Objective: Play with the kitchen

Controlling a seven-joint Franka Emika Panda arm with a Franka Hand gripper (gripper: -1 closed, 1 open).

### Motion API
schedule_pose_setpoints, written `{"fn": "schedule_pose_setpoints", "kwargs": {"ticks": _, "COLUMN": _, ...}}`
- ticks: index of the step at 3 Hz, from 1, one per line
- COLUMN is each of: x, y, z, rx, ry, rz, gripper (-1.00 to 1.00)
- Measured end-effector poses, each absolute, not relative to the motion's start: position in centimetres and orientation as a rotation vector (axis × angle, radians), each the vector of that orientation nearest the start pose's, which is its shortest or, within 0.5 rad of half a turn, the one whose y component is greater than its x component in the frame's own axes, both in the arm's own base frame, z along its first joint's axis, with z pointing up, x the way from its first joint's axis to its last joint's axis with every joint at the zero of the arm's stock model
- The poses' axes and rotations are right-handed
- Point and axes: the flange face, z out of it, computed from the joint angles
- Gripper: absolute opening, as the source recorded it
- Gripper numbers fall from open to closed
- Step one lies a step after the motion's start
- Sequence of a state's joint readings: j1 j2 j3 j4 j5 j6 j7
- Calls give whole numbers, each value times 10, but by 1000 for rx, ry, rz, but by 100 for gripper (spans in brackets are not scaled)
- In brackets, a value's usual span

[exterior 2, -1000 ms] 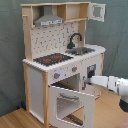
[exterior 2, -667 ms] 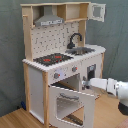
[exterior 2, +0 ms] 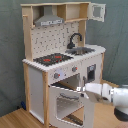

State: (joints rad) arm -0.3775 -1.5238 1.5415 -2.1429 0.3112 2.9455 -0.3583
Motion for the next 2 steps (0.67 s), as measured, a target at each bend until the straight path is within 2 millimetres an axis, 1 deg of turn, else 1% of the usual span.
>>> {"fn": "schedule_pose_setpoints", "kwargs": {"ticks": 1, "x": 74, "y": 614, "z": 350, "rx": 1098, "ry": 1592, "rz": 1497, "gripper": 100}}
{"fn": "schedule_pose_setpoints", "kwargs": {"ticks": 2, "x": 81, "y": 615, "z": 323, "rx": 1182, "ry": 1592, "rz": 1501, "gripper": 100}}
